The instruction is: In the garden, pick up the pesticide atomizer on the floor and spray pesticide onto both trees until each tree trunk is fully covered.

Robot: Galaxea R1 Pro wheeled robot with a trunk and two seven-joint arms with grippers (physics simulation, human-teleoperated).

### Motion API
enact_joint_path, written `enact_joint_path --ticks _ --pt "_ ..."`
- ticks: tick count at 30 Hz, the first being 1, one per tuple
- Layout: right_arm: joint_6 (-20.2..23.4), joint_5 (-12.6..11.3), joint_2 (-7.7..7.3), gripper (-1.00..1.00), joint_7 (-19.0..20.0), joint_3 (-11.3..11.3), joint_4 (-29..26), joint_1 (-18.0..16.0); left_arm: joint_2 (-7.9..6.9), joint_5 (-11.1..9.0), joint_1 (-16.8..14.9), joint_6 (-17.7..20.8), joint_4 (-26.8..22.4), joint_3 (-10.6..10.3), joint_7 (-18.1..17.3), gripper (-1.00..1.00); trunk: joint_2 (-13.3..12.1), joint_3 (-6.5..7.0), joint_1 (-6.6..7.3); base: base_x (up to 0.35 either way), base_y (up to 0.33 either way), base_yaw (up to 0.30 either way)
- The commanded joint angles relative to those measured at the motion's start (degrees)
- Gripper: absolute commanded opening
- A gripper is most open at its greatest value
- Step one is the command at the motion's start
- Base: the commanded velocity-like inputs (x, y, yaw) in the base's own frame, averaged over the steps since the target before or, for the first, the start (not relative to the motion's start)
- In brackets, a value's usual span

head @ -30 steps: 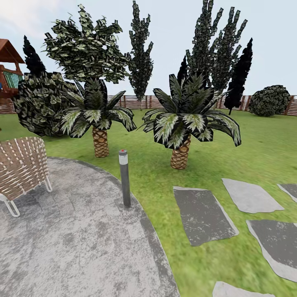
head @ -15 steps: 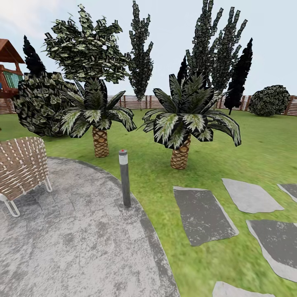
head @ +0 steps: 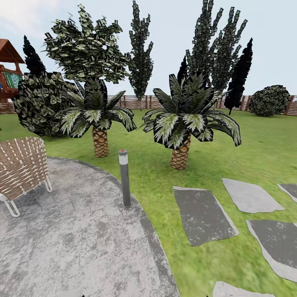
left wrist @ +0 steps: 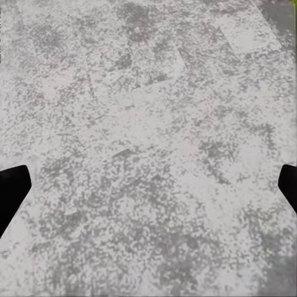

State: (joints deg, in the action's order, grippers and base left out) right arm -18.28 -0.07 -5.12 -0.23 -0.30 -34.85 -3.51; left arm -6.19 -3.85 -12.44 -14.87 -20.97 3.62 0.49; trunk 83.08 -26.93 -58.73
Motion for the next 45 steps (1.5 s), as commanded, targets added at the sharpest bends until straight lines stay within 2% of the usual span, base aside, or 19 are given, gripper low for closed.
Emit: enact_joint_path --ticks 1,8,12,22,45 --pt "-0.14 0.03 0.01 1.0 -0.01 -0.02 0.51 0.0 0.03 -0.01 -0.02 -0.16 0.02 -0.02 0.01 1.0 0.0 0.0 0.0 0.0 0.0 0.0" --pt "-0.45 0.21 0.03 1.0 -0.02 0.25 1.56 0.0 0.05 -0.16 -0.04 -0.56 0.59 0.05 0.04 1.0 0.0 0.0 0.0 0.0 0.0 0.0" --pt "-0.58 0.24 0.1 1.0 -0.01 0.37 1.62 0.0 0.11 -0.7 -0.04 -2.75 0.65 0.02 0.04 1.0 0.0 0.0 0.0 0.0 0.0 0.0" --pt "-0.62 0.25 0.11 1.0 -0.03 0.33 1.63 0.0 0.11 -2.33 -0.04 -3.93 0.81 0.07 0.1 1.0 4.01 -1.79 -2.2 0.0 0.0 0.007" --pt "-0.62 0.28 0.17 1.0 -0.04 0.42 1.72 0.0 0.21 -2.44 -0.04 -4.02 0.93 0.07 0.13 1.0 13.24 -5.92 -7.25 0.0 0.0 0.273"
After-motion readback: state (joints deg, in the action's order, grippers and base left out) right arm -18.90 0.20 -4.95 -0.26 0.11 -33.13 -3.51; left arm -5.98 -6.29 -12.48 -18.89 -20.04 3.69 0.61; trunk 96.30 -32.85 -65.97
